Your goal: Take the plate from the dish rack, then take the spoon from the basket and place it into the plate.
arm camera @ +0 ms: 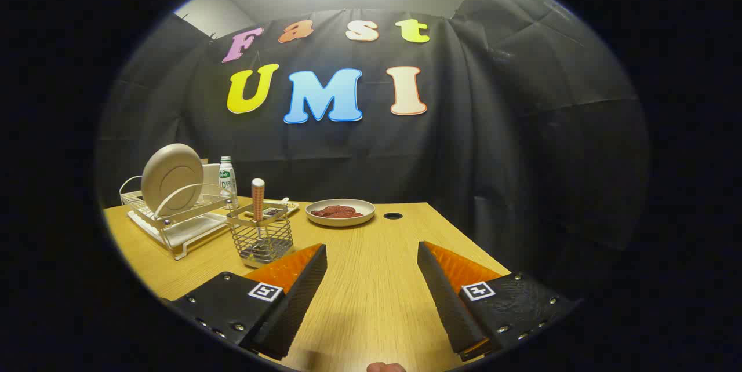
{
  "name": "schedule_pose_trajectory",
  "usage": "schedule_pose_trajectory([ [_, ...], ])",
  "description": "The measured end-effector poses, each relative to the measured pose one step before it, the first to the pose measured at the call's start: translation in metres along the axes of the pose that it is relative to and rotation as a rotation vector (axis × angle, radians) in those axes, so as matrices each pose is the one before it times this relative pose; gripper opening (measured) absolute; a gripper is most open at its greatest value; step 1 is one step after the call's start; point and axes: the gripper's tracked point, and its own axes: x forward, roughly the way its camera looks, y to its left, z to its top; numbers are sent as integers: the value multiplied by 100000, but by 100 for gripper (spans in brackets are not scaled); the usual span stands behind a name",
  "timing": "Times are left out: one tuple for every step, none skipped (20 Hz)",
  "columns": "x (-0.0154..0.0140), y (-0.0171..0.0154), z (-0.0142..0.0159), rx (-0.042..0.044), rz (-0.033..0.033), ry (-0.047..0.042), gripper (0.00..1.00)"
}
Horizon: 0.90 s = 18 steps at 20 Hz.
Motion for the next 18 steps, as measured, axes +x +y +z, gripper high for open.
schedule_pose_trajectory([
  [1318,-145,4,948,28,721,97],
  [876,-340,79,677,-1214,2,97],
  [1107,-505,375,402,-1698,-442,97],
  [555,-180,582,-592,-1459,-181,97],
  [253,-138,752,-1175,-845,-950,97],
  [29,-16,1294,-945,-847,-802,97],
  [-221,397,1130,-7,144,298,97],
  [-409,618,991,678,143,1973,97],
  [-666,906,1108,2268,1114,1213,97],
  [-923,903,1261,1996,213,1032,97],
  [-875,1021,1319,1359,150,-144,97],
  [-943,1184,1474,-767,-104,-504,97],
  [-811,960,1302,-1004,-790,-642,97],
  [-645,1333,1469,296,432,-785,97],
  [-457,1316,1041,695,91,-84,97],
  [-254,1105,953,1086,544,-28,97],
  [-194,1281,1131,1530,274,-584,97],
  [10,1045,1086,-151,528,-868,97],
])
